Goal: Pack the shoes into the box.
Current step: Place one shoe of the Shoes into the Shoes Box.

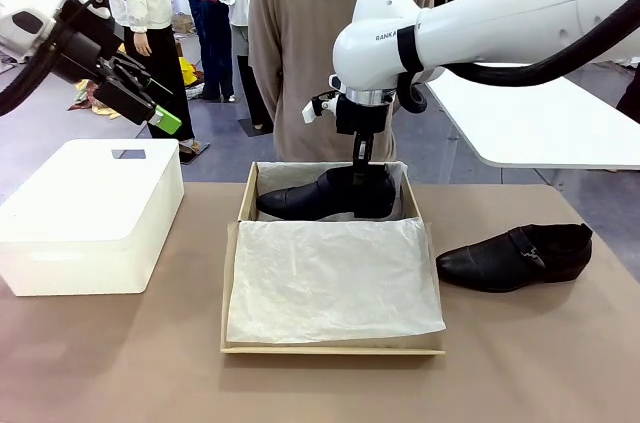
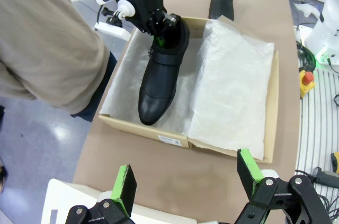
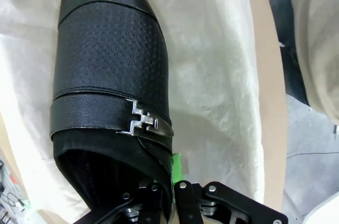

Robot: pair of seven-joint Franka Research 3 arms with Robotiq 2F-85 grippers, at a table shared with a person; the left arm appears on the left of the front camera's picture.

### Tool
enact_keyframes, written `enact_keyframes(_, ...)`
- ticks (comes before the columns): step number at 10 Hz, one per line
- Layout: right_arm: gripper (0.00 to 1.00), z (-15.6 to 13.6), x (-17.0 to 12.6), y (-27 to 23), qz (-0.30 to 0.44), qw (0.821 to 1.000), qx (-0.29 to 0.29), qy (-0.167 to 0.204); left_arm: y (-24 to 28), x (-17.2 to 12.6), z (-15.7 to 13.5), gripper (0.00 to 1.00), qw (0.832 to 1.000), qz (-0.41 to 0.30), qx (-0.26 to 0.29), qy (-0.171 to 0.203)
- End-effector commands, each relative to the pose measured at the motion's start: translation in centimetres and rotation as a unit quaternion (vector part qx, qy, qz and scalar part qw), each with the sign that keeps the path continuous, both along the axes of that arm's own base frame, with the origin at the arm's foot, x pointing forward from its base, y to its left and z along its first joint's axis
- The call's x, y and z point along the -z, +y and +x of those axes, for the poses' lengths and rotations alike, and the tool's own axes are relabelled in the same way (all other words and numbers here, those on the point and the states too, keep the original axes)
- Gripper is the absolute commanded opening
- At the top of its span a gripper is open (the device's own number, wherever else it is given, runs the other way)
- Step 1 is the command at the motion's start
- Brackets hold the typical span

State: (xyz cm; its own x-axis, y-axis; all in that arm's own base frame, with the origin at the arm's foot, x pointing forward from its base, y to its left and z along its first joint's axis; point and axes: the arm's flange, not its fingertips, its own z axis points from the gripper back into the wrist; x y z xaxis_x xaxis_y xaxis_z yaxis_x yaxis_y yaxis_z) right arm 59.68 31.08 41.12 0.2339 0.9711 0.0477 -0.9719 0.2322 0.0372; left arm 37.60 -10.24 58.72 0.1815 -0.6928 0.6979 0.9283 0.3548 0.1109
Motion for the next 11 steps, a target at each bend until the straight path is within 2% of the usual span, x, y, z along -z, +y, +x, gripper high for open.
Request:
enact_keyframes(1,0.0,1.4,0.5,-0.5,-0.005,1.0,-0.011,-0.008,0.2,0.0,0.0,1.0,1.0,-0.006,0.008,-0.003)
enact_keyframes(5,0.0,2.1,2.2,-1.1,-0.015,1.0,-0.009,0.017,0.2,0.0,0.0,1.0,1.0,-0.006,0.008,-0.003)
enact_keyframes(6,0.12,2.3,2.5,-1.1,-0.014,1.0,-0.008,0.022,0.2,0.0,0.0,1.0,1.0,-0.006,0.008,-0.003)
enact_keyframes(8,0.52,2.4,2.5,-1.2,-0.011,0.999,-0.005,0.03,0.2,0.0,0.0,1.0,1.0,-0.006,0.008,-0.003)
enact_keyframes(10,0.92,2.1,1.1,-1.7,0.003,0.999,0.001,0.036,0.2,0.0,0.0,1.0,1.0,-0.006,0.008,-0.003)
enact_keyframes(11,1.0,1.7,0.1,-2.0,0.007,0.999,0.002,0.033,0.2,0.0,0.0,1.0,1.0,-0.006,0.008,-0.003)
